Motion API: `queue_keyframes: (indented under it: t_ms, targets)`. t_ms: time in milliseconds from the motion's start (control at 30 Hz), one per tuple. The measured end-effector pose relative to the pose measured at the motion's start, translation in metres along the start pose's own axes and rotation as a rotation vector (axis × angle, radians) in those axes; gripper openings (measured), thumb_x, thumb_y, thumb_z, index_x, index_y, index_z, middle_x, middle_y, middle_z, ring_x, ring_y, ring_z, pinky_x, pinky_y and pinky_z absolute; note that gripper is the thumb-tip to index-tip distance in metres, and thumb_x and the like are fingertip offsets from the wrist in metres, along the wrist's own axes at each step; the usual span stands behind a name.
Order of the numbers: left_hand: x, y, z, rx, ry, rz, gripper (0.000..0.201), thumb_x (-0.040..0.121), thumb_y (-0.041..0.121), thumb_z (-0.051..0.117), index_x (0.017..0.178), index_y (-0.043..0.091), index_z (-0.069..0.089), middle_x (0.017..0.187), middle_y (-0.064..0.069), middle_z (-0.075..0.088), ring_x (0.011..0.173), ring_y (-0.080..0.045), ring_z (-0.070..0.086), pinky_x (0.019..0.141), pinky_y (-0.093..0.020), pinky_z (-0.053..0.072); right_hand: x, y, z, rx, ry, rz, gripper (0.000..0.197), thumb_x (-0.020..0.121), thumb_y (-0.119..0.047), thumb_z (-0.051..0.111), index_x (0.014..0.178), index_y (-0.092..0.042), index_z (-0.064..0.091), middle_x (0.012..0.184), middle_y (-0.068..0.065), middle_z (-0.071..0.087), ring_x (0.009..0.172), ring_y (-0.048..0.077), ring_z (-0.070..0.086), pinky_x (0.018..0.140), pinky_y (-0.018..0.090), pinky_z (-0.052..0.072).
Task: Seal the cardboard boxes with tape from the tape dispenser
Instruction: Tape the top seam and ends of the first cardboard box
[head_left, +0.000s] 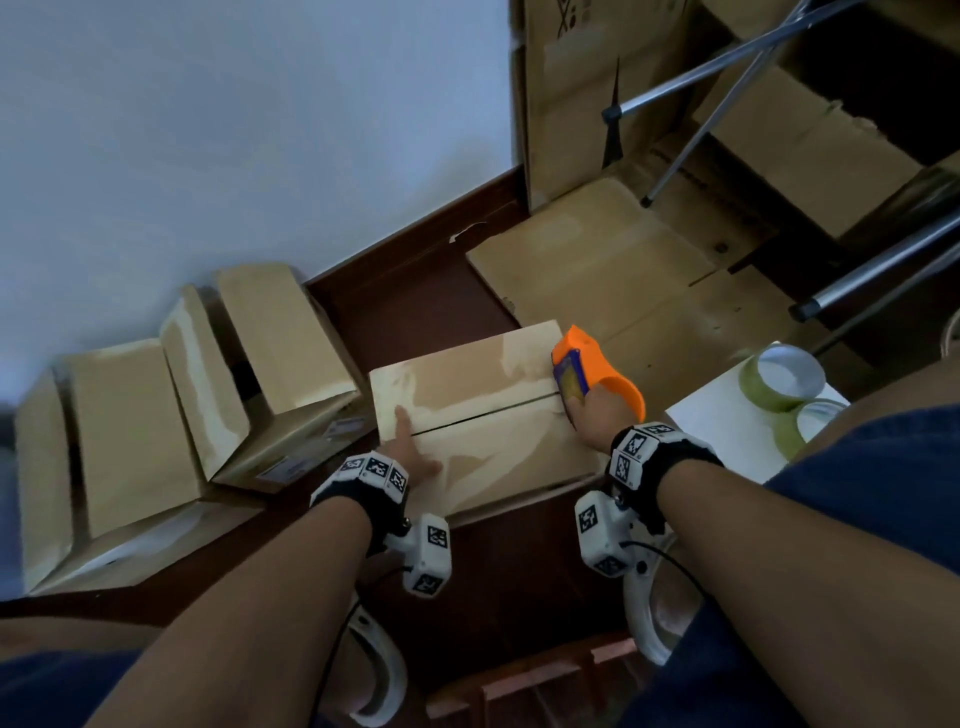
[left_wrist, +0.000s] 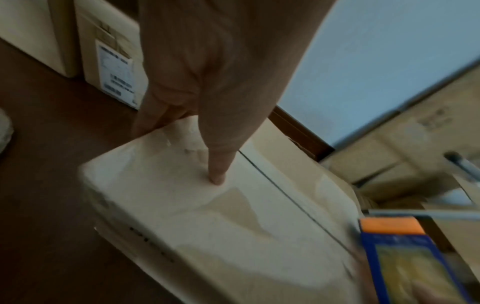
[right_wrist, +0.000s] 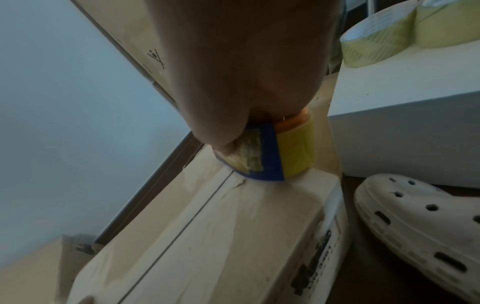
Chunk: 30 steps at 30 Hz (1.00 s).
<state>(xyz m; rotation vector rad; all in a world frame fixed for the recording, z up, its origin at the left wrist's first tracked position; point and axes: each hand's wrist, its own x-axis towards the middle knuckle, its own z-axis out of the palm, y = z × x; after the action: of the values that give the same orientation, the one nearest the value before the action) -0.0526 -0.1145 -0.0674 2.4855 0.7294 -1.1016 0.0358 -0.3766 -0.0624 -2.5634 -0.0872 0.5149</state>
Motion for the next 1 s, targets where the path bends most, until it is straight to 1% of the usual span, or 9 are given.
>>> queue_keyframes:
  t_ms: [67,200,400,500,567,633,733,867,1000]
  targets:
    - [0.004,-0.001,0.005,-0.014,0.014,0.01,0.109,0.087,0.043,0.064,0.146,0.029,-0.027,0.144,-0.021,0.042,0.121,-0.037,0.052,0.099,-0.041,0.045,-0.003,0.002,-0.007,-0.086,-0.096,0.086,0.039,0.1,-0.024,0.042,0.132,-0.003,0.048,0.12,0.01,0.062,0.099,0.023,0.062,0.085,0.035,0.051]
    - [0.012,0.0,-0.019,-0.023,0.069,0.037,0.107,0.086,0.037,0.067,0.149,0.031,-0.02,0.145,-0.02,0.042,0.122,-0.037,0.052,0.1,-0.042,0.044,-0.006,0.013,-0.008,0.217,0.174,-0.077,0.056,0.091,-0.013,0.052,0.141,-0.03,0.034,0.135,-0.011,0.047,0.114,0.02,0.054,0.09,0.031,0.046]
    - [0.023,0.018,-0.097,0.017,0.258,0.175,0.092,0.089,0.02,0.06,0.15,0.041,-0.005,0.144,-0.026,0.036,0.118,-0.039,0.053,0.09,-0.038,0.046,-0.011,0.002,-0.006,0.27,-0.035,0.065,0.052,0.096,-0.018,0.049,0.145,-0.016,0.033,0.138,0.007,0.05,0.121,0.028,0.052,0.093,0.028,0.041]
    - [0.024,0.033,-0.106,0.113,0.39,0.237,0.083,0.092,0.021,0.058,0.152,0.039,0.003,0.156,-0.025,0.005,0.142,-0.04,0.022,0.111,-0.045,0.029,-0.007,-0.003,-0.014,0.28,0.164,0.099,0.048,0.094,-0.019,0.051,0.141,-0.018,0.037,0.128,0.007,0.057,0.109,0.028,0.058,0.09,0.037,0.05]
    - [0.02,0.045,-0.093,0.244,0.476,0.284,0.078,0.093,0.026,0.057,0.153,0.032,0.007,0.159,-0.02,-0.003,0.147,-0.036,0.005,0.117,-0.048,0.016,-0.004,-0.009,-0.023,0.232,0.118,0.221,0.039,0.1,-0.02,0.044,0.13,0.005,0.044,0.121,0.019,0.061,0.106,0.034,0.06,0.091,0.046,0.05]
    - [0.014,0.061,-0.069,0.298,0.445,0.379,0.074,0.094,0.034,0.054,0.153,0.03,0.009,0.16,-0.016,-0.004,0.147,-0.033,0.004,0.117,-0.05,0.017,-0.001,-0.012,-0.03,0.223,0.056,0.281,0.041,0.103,-0.021,0.037,0.121,0.013,0.049,0.115,0.025,0.062,0.105,0.038,0.06,0.093,0.048,0.048]
    - [0.006,0.09,-0.021,0.292,0.225,0.47,0.077,0.092,0.05,0.052,0.152,0.035,0.006,0.16,-0.007,-0.014,0.147,-0.031,-0.004,0.114,-0.06,0.014,0.005,-0.013,-0.027,0.204,0.137,0.223,0.039,0.1,-0.022,0.041,0.124,0.006,0.051,0.111,0.021,0.061,0.103,0.035,0.059,0.094,0.046,0.047]
    - [0.003,0.114,0.031,0.363,0.103,0.385,0.094,0.08,0.069,0.054,0.148,0.044,-0.006,0.157,-0.005,-0.025,0.143,-0.04,-0.017,0.104,-0.074,0.012,0.012,-0.007,-0.012,0.267,0.093,0.282,0.033,0.102,-0.024,0.041,0.115,0.004,0.051,0.065,0.003,0.039,0.059,0.016,0.043,0.073,0.037,0.047]
    - [0.002,0.113,0.05,0.499,0.178,0.398,0.099,0.084,0.059,0.059,0.144,0.044,-0.018,0.155,-0.01,-0.028,0.141,-0.046,-0.019,0.1,-0.078,0.011,0.011,0.002,-0.017,0.236,0.122,0.238,0.031,0.099,-0.022,0.045,0.122,-0.001,0.048,0.078,0.0,0.05,0.079,0.021,0.05,0.078,0.035,0.049]
